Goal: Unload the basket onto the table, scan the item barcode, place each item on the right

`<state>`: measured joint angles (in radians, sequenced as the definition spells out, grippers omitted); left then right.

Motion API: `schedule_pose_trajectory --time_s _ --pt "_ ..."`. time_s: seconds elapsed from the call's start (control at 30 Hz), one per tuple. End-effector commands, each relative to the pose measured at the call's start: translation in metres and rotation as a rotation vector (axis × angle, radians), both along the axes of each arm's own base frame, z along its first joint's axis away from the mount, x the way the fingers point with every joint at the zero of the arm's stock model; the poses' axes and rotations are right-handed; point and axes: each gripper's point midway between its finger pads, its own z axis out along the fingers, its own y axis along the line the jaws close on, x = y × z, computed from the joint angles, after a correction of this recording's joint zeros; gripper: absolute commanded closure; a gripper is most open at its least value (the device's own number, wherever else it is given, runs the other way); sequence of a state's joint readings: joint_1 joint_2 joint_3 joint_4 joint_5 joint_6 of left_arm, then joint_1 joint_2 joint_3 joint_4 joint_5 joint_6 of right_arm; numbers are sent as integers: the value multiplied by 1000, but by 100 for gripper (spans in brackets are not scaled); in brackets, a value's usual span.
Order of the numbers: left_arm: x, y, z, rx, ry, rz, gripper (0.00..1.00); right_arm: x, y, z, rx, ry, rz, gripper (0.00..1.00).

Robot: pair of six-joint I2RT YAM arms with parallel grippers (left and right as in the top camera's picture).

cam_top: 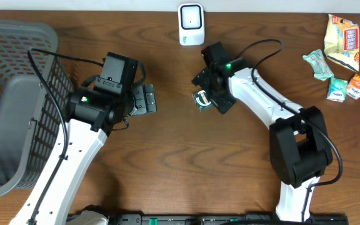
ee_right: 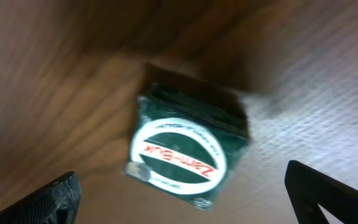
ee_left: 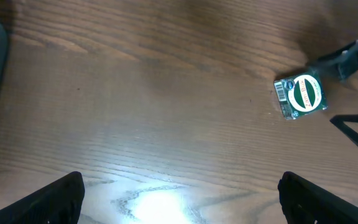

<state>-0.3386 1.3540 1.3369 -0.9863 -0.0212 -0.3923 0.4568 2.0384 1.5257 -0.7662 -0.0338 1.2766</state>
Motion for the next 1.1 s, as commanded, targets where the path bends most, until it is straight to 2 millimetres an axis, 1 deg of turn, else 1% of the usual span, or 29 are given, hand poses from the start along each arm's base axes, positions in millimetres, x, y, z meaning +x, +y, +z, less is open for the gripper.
schedule_pose_trajectory --time_s 0.0,0.13,0.2,0.33,0.47,0.63,0.73,0.83,1.07 --pt "1 -3 6 -7 -15 -11 2 4 -1 -4 -50 -34 -45 1" --pt "1 -3 6 -7 -15 -12 2 3 0 -5 -75 -47 -78 1" --pt "1 -3 6 -7 -15 -11 2 3 0 -9 -82 -42 -96 1" --pt "1 -3 6 -7 -15 -11 2 1 1 -24 -86 -15 -125 1" --pt "1 -3 6 -7 -15 -11 2 7 6 -40 -70 -12 -118 1" --pt "1 -3 6 -7 -15 -11 2 8 9 -48 -33 12 -115 1" --pt "1 -3 6 -7 -15 -12 2 8 7 -49 -49 9 -82 3" --pt "1 -3 6 -7 -15 -12 2 -1 1 -53 -87 40 -79 12" --pt "1 -3 6 -7 -15 -12 2 -16 -20 -62 -172 109 -74 16"
